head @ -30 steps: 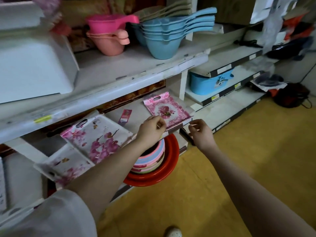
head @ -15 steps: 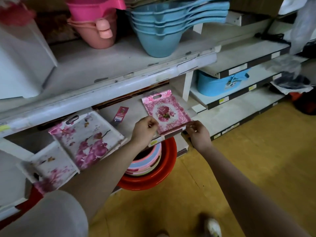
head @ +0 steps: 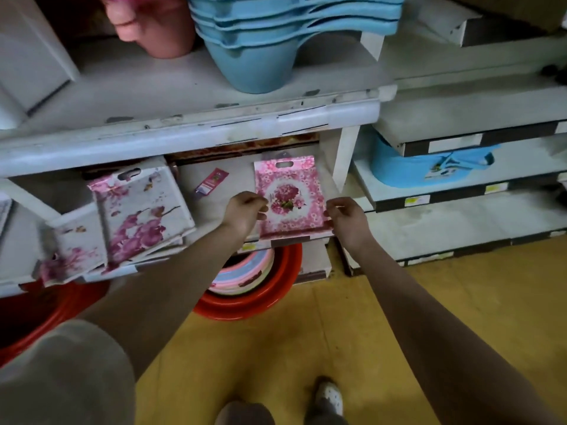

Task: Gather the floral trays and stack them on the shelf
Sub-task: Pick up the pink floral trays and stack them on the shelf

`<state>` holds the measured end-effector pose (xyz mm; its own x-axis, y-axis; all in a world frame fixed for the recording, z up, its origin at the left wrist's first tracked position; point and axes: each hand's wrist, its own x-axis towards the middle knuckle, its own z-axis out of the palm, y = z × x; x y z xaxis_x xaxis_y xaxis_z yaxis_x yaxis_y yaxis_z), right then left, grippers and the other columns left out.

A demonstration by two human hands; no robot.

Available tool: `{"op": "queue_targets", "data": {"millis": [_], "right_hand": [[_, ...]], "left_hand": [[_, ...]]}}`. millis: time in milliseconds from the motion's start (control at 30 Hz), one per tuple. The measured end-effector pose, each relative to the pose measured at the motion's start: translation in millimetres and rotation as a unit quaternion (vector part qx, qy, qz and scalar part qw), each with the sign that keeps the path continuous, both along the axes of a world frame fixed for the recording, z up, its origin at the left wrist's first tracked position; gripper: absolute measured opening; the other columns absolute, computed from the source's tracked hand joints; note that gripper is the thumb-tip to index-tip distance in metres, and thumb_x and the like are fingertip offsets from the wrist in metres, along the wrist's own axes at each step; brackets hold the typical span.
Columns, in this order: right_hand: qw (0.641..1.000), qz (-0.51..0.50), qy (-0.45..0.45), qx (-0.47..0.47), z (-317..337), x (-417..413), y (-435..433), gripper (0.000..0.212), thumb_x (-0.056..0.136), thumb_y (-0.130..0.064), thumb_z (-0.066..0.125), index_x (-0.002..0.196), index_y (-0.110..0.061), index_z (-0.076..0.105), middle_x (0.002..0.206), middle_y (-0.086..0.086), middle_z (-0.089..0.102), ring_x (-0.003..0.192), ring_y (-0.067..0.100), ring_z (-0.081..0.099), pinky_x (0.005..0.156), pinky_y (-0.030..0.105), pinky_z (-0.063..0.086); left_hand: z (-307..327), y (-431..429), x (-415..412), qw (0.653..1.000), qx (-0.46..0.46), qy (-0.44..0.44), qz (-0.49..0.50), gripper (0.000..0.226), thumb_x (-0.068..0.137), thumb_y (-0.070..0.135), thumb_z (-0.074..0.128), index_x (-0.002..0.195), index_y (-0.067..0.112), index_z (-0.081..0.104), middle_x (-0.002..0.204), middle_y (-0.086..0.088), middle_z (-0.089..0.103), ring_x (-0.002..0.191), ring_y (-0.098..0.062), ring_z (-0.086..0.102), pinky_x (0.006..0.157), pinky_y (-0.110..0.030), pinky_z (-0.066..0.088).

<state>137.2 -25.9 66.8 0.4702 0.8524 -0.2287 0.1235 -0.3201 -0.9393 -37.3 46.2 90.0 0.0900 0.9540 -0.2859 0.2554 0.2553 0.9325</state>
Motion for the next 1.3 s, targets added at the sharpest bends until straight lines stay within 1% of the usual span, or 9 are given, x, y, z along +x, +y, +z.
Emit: {"op": "queue_targets", "data": {"millis": [133,367,567,733,867,1000,1133,1200,1300], "right_hand": [[0.999,0.016,0.037,0.011,-8.6,13.6,2.4,0.012,0.093,-0.008,0.048,0.102,-0.006,0.055,0.103,0.022,0.063,0.085,0.031,0.061,0.061,0.029,0.048],[0.998,0.029,0.053,-0.032,-39.0,30.3,14.1,0.025,0.095,-0.019,0.047,0.114,-0.006,0.055,0.11,0.017,0.065,0.098,0.034,0.063,0.071,0.035,0.047],[0.993,-0.004,0.1,-0.066,-82.3,39.5,26.3,0.012,0.095,-0.017,0.048,0.104,-0.012,0.054,0.097,0.007,0.062,0.072,0.016,0.059,0.053,0.019,0.041],[0.986,-0.036,0.125,-0.105,-124.0,43.1,37.3,0.016,0.096,-0.021,0.047,0.106,-0.012,0.054,0.093,0.007,0.061,0.067,0.012,0.058,0.053,0.021,0.041],[0.979,-0.053,0.145,-0.135,-154.2,45.8,46.6,0.026,0.096,-0.018,0.046,0.117,-0.004,0.053,0.097,0.01,0.06,0.068,0.014,0.057,0.052,0.022,0.04],[0.968,-0.079,0.186,-0.149,-184.2,57.5,60.6,0.017,0.095,-0.013,0.045,0.106,-0.006,0.056,0.079,0.006,0.058,0.062,0.017,0.056,0.052,0.025,0.038],[0.953,-0.114,0.24,-0.147,-222.8,64.5,65.2,0.017,0.094,-0.01,0.041,0.082,-0.008,0.053,0.071,0.006,0.053,0.061,0.02,0.052,0.053,0.027,0.036],[0.953,-0.103,0.245,-0.146,-236.3,66.6,66.0,0.015,0.095,-0.013,0.041,0.09,-0.006,0.054,0.075,0.006,0.054,0.064,0.02,0.053,0.056,0.027,0.039],[0.959,-0.077,0.238,-0.136,-254.1,69.3,71.3,0.013,0.095,-0.015,0.047,0.102,-0.006,0.054,0.08,0.005,0.057,0.068,0.019,0.056,0.06,0.029,0.042]], "left_hand": [[-5.6,-2.8,6.9,0.999,-0.004,0.028,0.015,0.008,0.091,0.005,0.051,0.091,0.002,0.058,0.075,-0.005,0.06,0.063,-0.015,0.057,0.038,-0.007,0.039],[-37.0,-1.6,20.7,0.996,-0.037,0.033,0.077,0.021,0.089,0.004,0.051,0.072,0.012,0.057,0.07,-0.005,0.06,0.062,-0.016,0.056,0.047,-0.019,0.041],[-89.5,4.7,22.7,0.993,-0.07,0.06,0.072,0.018,0.088,0.007,0.054,0.072,0.014,0.058,0.079,-0.013,0.063,0.075,-0.029,0.06,0.074,-0.036,0.049],[-135.3,24.6,25.9,0.988,-0.12,0.046,0.084,0.017,0.089,0.009,0.053,0.073,0.015,0.055,0.071,-0.005,0.061,0.059,-0.017,0.058,0.056,-0.025,0.041],[-168.9,32.5,33.9,0.976,-0.193,0.003,0.105,0.019,0.091,0.009,0.049,0.073,0.016,0.053,0.069,-0.002,0.057,0.057,-0.015,0.052,0.055,-0.026,0.033],[-206.8,45.8,41.3,0.967,-0.182,-0.025,0.175,0.017,0.089,0.008,0.049,0.075,0.013,0.057,0.071,-0.004,0.058,0.059,-0.018,0.054,0.057,-0.028,0.039],[-255.2,58.6,41.0,0.95,-0.181,-0.006,0.253,0.016,0.087,0.022,0.061,0.09,0.007,0.057,0.081,-0.01,0.058,0.078,-0.026,0.058,0.076,-0.039,0.05],[-273.1,63.6,39.0,0.94,-0.236,-0.046,0.244,0.017,0.09,0.027,0.058,0.085,0.011,0.053,0.089,-0.008,0.057,0.069,-0.019,0.055,0.069,-0.032,0.05],[-289.4,75.8,44.3,0.9,-0.274,-0.18,0.289,0.011,0.096,0.019,0.048,0.098,0.01,0.054,0.105,-0.009,0.068,0.059,-0.016,0.059,0.065,-0.028,0.053]]}}
